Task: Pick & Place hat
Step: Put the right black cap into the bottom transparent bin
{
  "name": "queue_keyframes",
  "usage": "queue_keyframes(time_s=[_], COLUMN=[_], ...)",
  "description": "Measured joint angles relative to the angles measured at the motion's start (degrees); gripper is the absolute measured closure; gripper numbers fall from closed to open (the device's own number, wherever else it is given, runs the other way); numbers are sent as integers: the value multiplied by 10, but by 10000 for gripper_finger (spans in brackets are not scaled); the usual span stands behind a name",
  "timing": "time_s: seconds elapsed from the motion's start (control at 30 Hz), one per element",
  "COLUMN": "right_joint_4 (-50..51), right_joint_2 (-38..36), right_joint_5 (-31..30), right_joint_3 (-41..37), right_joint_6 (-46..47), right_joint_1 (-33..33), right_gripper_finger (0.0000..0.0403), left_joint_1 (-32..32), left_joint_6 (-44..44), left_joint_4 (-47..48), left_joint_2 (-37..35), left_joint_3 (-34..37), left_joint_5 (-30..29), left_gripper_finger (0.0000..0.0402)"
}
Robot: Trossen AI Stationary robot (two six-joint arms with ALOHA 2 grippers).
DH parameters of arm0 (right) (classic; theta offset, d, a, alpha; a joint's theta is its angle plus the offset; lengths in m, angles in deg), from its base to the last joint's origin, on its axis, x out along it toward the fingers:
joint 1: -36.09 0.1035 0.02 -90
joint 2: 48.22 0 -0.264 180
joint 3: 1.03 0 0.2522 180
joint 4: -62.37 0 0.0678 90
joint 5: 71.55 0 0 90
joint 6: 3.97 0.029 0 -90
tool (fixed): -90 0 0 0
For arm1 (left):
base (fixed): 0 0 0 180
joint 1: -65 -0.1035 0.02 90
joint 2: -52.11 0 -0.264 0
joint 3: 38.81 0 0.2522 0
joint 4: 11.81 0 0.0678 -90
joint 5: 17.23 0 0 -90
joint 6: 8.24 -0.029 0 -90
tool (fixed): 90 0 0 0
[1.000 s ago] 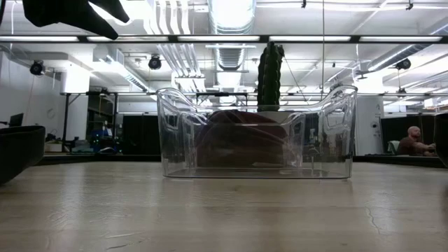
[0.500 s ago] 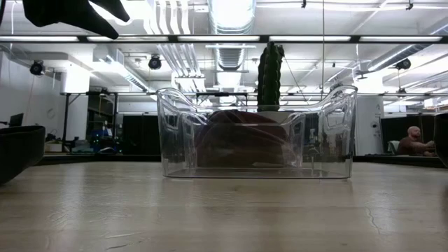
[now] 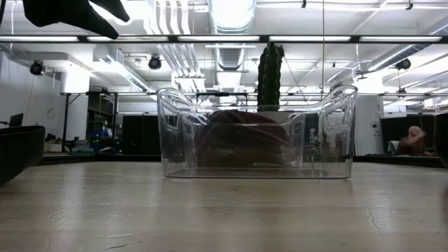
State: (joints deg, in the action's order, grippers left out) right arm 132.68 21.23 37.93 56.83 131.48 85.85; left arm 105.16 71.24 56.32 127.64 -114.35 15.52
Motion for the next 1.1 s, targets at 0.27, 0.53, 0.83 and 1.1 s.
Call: queue_keyframes(time_s=[0.27, 0.53, 0.83, 1.1], right_joint_4=[-40, -109, -109, -102], right_joint_2=[0, 4, 4, 4], right_joint_5=[0, -1, -32, -37], right_joint_3=[-23, -72, -75, -79], right_joint_6=[7, 7, 0, -11], right_joint_1=[0, 0, 0, 0], right_gripper_finger=[167, 170, 222, 363], left_joint_1=[0, 0, 0, 0], left_joint_6=[0, 0, 0, 0], left_joint_4=[0, 0, 0, 0], left_joint_2=[0, 0, 0, 0], left_joint_3=[0, 0, 0, 0], left_joint_5=[0, 0, 0, 0], left_gripper_finger=[184, 184, 184, 184])
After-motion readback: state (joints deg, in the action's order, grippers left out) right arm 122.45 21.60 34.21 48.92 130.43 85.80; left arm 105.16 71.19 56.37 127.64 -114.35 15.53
